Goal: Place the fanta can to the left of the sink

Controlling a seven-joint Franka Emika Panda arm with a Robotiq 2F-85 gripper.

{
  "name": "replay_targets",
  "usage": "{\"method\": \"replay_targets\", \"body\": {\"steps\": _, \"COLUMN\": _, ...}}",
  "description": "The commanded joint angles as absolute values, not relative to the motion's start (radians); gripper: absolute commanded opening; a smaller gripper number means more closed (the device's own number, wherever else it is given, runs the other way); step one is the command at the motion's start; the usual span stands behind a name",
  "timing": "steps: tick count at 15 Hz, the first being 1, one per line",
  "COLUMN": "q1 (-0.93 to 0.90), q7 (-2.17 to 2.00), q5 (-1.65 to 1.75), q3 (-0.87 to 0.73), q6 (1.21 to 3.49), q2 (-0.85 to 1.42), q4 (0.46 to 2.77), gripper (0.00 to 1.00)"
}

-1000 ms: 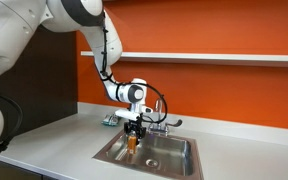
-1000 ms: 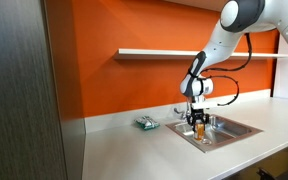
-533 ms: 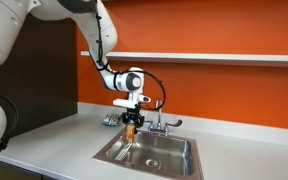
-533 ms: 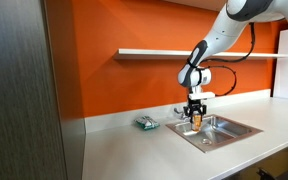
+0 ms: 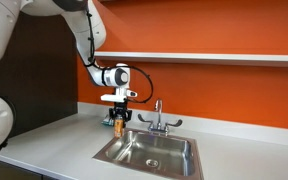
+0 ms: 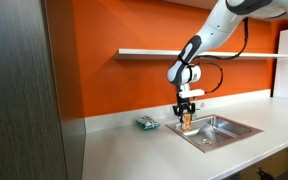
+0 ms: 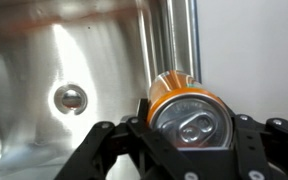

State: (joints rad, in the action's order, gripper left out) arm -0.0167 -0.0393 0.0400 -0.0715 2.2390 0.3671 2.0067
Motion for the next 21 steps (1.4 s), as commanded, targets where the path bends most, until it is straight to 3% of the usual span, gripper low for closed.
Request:
{"method": "replay_targets", "body": {"steps": 1, "q1": -0.048, "q7": -0.04, "q5": 0.074, "q3": -0.03, "q6": 2.2, "q2": 0.349, "q4": 2.003, "gripper": 0.38}}
{"method": "replay_targets", "body": {"steps": 21, "q1": -0.121, "q7": 0.035, "q5": 0.063, "q3": 0.06, "q6": 2.241, "q2": 0.405, "q4": 2.019, "gripper": 0.38}}
